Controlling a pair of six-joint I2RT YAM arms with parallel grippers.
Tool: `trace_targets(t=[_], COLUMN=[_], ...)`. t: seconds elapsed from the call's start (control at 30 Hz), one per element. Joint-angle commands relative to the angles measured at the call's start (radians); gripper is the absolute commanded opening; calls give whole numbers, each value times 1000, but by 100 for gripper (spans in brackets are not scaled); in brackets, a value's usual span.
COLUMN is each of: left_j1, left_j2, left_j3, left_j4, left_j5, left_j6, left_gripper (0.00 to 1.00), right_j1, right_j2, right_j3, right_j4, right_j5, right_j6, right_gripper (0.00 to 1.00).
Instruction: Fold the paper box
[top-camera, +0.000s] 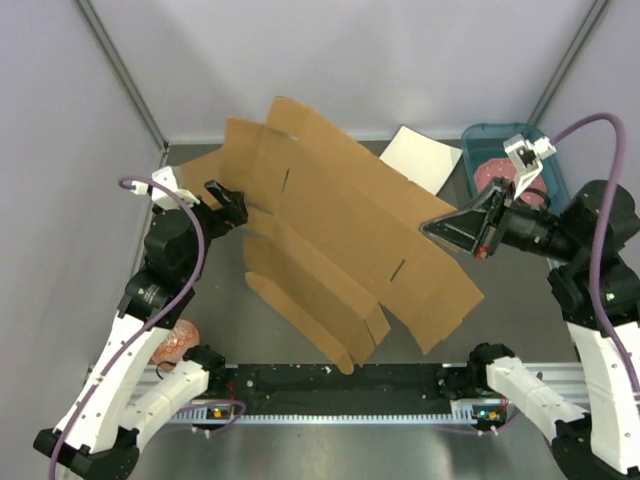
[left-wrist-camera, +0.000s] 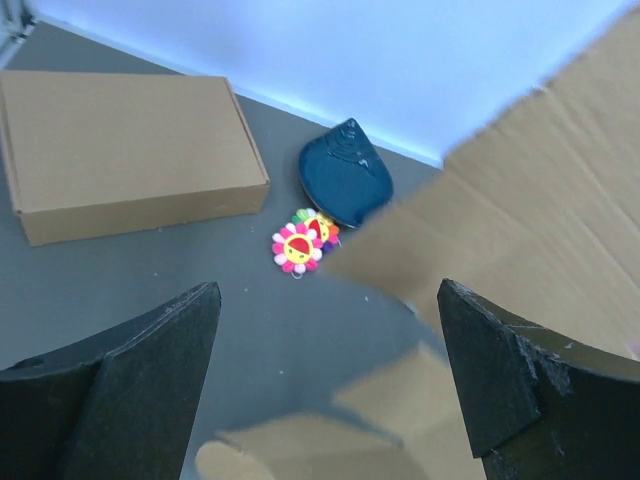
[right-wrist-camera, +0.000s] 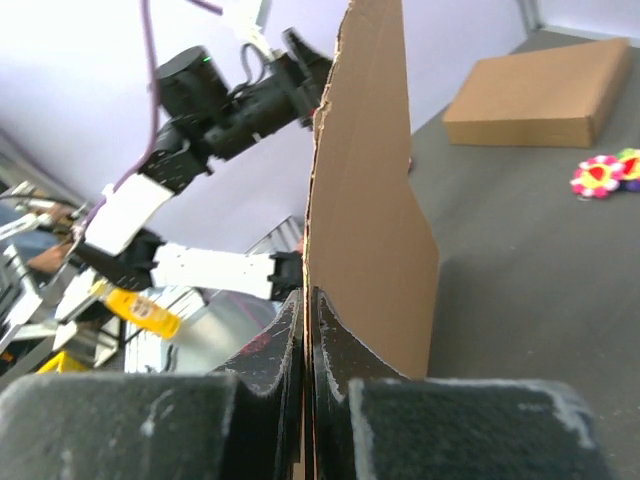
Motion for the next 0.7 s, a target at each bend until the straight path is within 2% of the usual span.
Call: trace_targets(t=[0.0,0.23,0.43,0.57,0.67], left_j1=[-2,-2,-2,-2,-2], left_j2=[-50,-138,-224,-221,-205], left_j3=[66,92,70,61,43], left_j4=[18,11,32,23,17], left_j5=[-123,-275,-343,-323,-281], left_j6=[-8,-6,35,49,55], left_gripper=[96,97,97,97,97], right_j1=[14,20,-11,-92,-109], right_j2=[-29,10,89,181,270], right_j3=[38,99,-80,-206,-227], right_j4=[83,107,98,118,107], right_j5=[-152,-175,-196,-184,-114], right_j6=[67,123,101,59,11], right_gripper=[0,0,0,0,0])
